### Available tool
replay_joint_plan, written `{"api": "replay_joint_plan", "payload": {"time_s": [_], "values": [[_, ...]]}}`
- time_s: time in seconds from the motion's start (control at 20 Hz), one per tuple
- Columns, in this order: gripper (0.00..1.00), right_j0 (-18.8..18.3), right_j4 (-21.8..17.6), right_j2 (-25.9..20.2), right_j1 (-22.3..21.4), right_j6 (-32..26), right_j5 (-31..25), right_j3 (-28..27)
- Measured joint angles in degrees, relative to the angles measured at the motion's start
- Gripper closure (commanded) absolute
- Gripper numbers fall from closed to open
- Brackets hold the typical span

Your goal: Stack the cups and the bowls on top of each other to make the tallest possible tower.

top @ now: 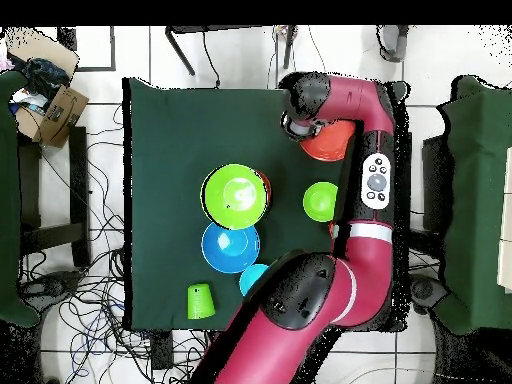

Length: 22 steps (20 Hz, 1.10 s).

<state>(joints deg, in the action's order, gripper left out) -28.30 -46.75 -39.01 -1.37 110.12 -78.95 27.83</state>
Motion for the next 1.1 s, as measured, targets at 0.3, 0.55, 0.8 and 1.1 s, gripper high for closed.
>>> {"api": "replay_joint_plan", "payload": {"time_s": [0.3,0.55,0.8,1.1], "values": [[0.00,0.57,-1.11,2.16,0.19,0.00,0.01,-0.69],[0.00,1.34,-1.23,3.07,0.31,0.00,0.00,-1.39],[1.00,1.78,-1.43,3.77,0.35,-0.02,0.07,-1.84],[1.00,2.03,-2.05,4.91,-1.25,-0.01,0.92,-3.01]]}}
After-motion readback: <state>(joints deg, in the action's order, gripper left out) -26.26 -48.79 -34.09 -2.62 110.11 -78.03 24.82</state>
